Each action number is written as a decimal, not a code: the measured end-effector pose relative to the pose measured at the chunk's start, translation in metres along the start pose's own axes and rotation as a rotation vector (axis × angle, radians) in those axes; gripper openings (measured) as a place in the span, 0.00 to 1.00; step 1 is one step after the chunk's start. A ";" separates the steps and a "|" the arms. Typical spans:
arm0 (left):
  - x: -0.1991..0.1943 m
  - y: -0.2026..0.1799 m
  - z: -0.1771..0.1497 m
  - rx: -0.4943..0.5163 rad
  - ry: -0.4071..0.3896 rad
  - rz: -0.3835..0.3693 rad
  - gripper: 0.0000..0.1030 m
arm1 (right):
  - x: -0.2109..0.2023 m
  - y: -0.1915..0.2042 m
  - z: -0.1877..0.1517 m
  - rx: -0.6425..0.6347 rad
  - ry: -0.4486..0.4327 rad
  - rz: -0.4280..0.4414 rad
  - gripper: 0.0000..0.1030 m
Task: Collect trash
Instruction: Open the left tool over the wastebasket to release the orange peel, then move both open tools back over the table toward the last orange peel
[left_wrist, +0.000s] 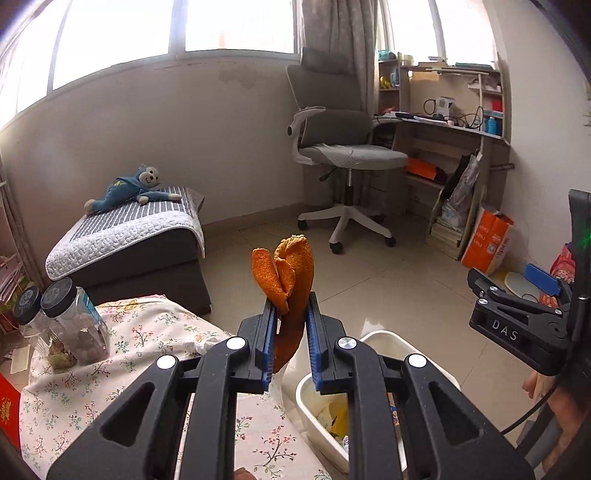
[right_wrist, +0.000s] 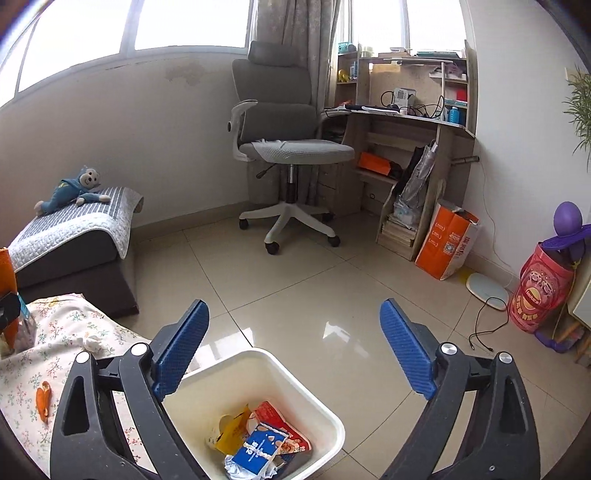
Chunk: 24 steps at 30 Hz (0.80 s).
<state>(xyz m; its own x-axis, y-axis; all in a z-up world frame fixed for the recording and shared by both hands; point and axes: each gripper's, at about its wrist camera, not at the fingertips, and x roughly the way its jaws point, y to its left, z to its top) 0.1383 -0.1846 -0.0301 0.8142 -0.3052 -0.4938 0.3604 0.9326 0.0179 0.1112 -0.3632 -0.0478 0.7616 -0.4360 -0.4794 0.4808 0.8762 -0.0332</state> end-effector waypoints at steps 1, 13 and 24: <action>0.003 -0.006 0.001 -0.003 0.008 -0.014 0.16 | 0.001 -0.007 0.001 0.014 0.003 -0.008 0.88; 0.033 -0.074 0.016 -0.023 0.074 -0.132 0.18 | -0.005 -0.073 0.001 0.128 -0.017 -0.128 0.93; 0.015 -0.082 0.029 -0.001 -0.047 0.031 0.85 | -0.022 -0.067 0.000 0.104 -0.086 -0.204 0.93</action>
<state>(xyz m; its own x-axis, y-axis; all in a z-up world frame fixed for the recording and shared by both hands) 0.1341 -0.2710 -0.0133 0.8453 -0.2852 -0.4517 0.3345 0.9419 0.0313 0.0623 -0.4127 -0.0349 0.6760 -0.6218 -0.3955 0.6674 0.7441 -0.0293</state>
